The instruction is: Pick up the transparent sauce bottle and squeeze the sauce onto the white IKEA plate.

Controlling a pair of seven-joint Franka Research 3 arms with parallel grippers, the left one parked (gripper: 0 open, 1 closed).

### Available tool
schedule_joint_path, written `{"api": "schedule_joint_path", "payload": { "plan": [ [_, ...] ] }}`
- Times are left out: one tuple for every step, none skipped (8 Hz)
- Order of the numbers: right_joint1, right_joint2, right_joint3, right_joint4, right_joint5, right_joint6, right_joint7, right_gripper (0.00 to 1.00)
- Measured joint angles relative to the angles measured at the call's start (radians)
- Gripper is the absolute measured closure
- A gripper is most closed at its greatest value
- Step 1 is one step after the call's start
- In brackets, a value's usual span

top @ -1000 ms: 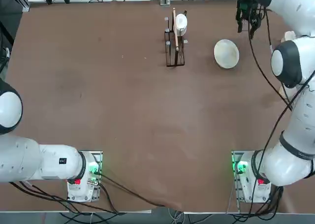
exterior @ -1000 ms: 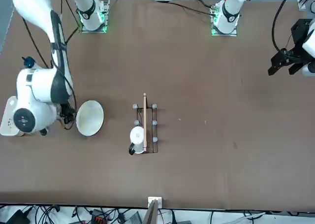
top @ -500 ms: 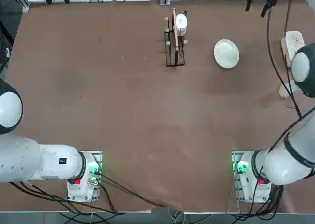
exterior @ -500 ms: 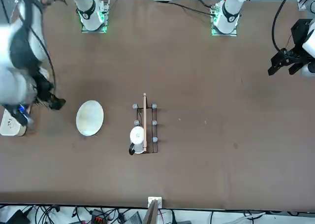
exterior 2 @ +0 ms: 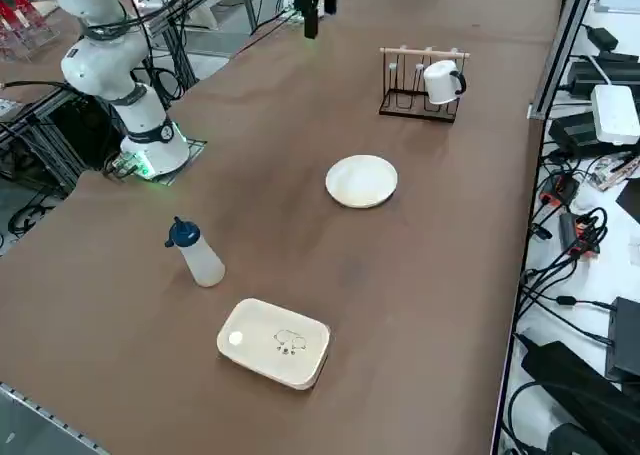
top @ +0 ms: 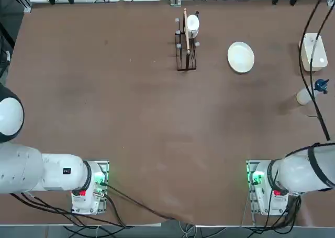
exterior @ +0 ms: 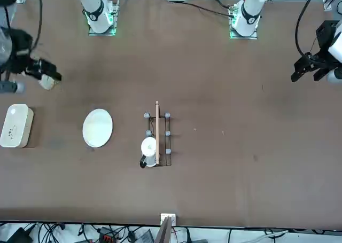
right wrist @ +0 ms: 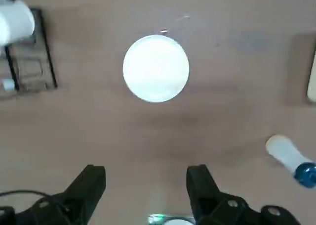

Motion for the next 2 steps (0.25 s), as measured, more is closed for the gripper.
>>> {"api": "schedule_joint_path", "payload": {
  "plan": [
    [-0.009,-0.034,0.028,-0.054,-0.027,0.034,-0.023,0.00],
    [-0.009,-0.062,0.039,-0.102,-0.038,0.072,-0.029,0.00]
  ]
}}
